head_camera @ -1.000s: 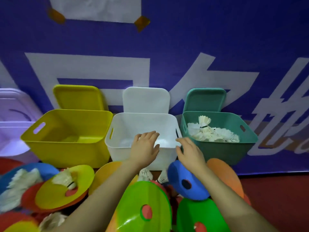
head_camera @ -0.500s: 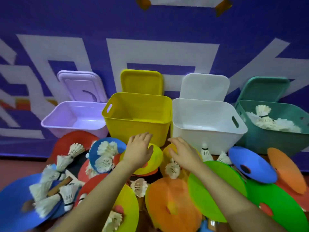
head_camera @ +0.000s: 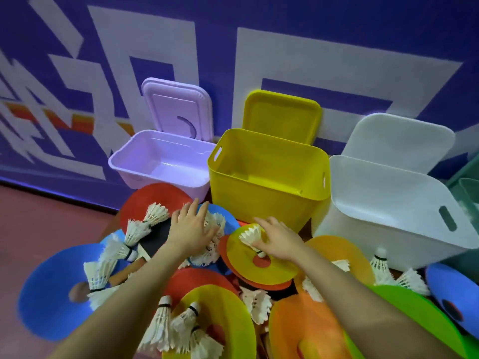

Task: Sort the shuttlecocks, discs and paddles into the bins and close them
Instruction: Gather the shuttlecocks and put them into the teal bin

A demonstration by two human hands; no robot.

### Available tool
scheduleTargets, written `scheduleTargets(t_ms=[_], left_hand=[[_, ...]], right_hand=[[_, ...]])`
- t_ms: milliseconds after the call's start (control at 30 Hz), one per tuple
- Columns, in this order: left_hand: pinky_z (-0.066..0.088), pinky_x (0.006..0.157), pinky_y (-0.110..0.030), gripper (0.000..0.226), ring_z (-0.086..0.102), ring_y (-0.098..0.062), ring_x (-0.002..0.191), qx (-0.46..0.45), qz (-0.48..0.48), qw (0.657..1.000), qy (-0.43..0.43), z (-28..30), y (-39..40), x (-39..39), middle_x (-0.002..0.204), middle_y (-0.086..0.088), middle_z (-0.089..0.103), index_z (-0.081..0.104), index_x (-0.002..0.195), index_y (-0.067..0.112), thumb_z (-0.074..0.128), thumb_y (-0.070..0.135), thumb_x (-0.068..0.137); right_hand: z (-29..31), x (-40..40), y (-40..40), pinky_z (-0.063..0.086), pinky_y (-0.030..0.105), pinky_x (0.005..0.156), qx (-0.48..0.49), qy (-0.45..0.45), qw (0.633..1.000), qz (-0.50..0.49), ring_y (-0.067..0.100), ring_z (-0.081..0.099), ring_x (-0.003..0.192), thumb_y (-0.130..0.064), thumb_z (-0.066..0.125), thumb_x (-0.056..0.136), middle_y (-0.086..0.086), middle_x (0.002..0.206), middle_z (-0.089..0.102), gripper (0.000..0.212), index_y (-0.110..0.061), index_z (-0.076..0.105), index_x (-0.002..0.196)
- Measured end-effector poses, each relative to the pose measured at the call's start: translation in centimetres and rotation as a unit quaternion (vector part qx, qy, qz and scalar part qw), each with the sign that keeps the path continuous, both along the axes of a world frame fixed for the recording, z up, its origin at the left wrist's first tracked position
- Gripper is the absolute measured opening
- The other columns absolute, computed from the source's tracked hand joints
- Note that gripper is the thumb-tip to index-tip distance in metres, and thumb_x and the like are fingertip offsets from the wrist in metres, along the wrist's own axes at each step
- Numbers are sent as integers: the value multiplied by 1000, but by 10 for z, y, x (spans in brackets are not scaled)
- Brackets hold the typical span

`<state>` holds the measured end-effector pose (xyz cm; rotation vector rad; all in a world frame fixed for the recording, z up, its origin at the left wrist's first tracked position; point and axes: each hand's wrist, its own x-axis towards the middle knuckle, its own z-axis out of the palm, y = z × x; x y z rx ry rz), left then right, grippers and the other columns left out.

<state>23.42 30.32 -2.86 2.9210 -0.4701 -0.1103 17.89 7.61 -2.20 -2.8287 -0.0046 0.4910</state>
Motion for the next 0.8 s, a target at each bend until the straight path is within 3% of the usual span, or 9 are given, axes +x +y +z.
scheduleTargets(t_ms=[167, 267, 400, 500, 600, 800], left_hand=[[9, 112, -47, 60, 10, -24, 143, -2, -22, 999, 25, -18, -1, 13, 153, 3, 25, 20, 147, 24, 30, 51, 95], [14, 108, -48, 58, 27, -22, 137, -11, -35, 999, -21, -20, 1, 11, 137, 1, 46, 38, 138, 21, 24, 49, 90], [27, 98, -45, 63, 54, -22, 111, -63, -32, 995, -70, -17, 9, 6, 117, 0, 58, 50, 129, 19, 28, 58, 84], [44, 74, -39, 56, 62, -26, 86, -119, -50, 979, -157, -7, 8, -2, 99, -2, 62, 59, 119, 15, 39, 55, 84], [45, 62, -35, 50, 60, -26, 76, -163, -96, 959, -212, 15, -4, -11, 93, -4, 61, 59, 120, 13, 46, 48, 87], [46, 62, -31, 44, 61, -27, 77, -173, -164, 934, -265, 61, -59, -28, 95, -9, 62, 50, 120, 19, 45, 46, 86]], right_hand=[[-30, 10, 11, 28, 41, 107, 29, -1, 999, -24, 29, 34, 133, -56, 58, 82, 6, 145, 34, 79, -37, 17, 146], [-46, 6, 17, 30, 38, 104, 43, -36, 998, -37, 25, 40, 129, -48, 54, 88, 1, 140, 40, 64, -31, 28, 143], [-49, -5, 20, 41, 39, 94, 99, -105, 986, -81, 26, 49, 118, -50, 50, 90, -6, 132, 46, 50, -32, 42, 136], [-35, -18, 18, 44, 38, 90, 149, -166, 970, -98, 22, 48, 116, -47, 52, 90, -10, 133, 44, 51, -34, 39, 138], [-14, -31, 12, 45, 38, 88, 162, -225, 955, -104, 21, 50, 112, -44, 54, 90, -10, 132, 43, 53, -34, 37, 139], [33, -59, -25, 48, 37, 82, 131, -331, 931, -82, 20, 54, 105, -55, 47, 85, -2, 121, 50, 60, -27, 43, 137]])
